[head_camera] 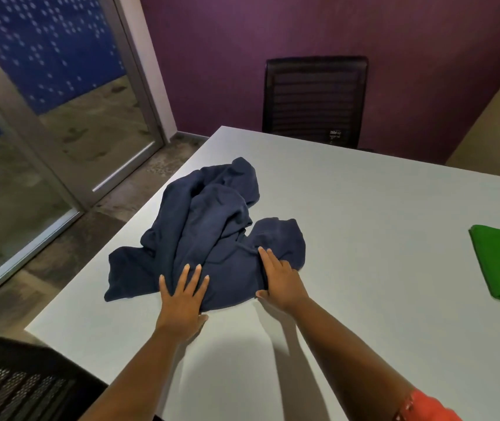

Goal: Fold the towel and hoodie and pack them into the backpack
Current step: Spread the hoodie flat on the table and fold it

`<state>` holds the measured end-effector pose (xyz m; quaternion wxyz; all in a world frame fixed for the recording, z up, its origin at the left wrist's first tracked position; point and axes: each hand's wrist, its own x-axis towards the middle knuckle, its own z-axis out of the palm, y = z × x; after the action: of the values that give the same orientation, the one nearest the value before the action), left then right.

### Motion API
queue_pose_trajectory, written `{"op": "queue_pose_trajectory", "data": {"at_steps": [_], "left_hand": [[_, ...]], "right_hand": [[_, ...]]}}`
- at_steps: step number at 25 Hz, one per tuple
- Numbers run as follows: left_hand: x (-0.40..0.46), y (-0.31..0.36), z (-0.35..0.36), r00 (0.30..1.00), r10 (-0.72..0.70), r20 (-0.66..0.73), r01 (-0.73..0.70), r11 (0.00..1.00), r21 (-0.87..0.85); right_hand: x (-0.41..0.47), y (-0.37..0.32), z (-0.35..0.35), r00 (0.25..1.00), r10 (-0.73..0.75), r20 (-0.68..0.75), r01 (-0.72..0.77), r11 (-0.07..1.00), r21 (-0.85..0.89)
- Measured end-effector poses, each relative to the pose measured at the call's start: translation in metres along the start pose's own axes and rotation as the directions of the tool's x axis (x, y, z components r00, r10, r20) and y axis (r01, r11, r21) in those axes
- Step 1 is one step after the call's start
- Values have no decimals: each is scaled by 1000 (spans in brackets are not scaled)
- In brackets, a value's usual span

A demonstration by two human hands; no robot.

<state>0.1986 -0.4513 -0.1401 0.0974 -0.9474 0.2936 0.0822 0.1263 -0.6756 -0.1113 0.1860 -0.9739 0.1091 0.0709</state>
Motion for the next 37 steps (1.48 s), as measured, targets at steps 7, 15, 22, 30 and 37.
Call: {"op": "queue_pose_trajectory", "data": {"at_steps": [7,15,22,30,37], "left_hand": [[-6,20,-34,981,-102,-163,22,901,-433],[-7,124,-63,910,376,-172,-414,837,-358],[1,139,-71,787,567,-244,-599,797,-77],[4,124,-68,839,336,-428,-372,928,-1],[-2,85,-52,925,19,-380,-120,963,-243]], "right_hand": [[6,-8,-18,960,193,-205,-156,971,182],[-15,68,-90,804,525,-281,-451,845,288],[-75,127,-110,677,713,-182,-717,694,55],[-69,89,-95,807,558,-196,-441,788,428],[-40,39,-57,884,449,128,-424,659,621]]}}
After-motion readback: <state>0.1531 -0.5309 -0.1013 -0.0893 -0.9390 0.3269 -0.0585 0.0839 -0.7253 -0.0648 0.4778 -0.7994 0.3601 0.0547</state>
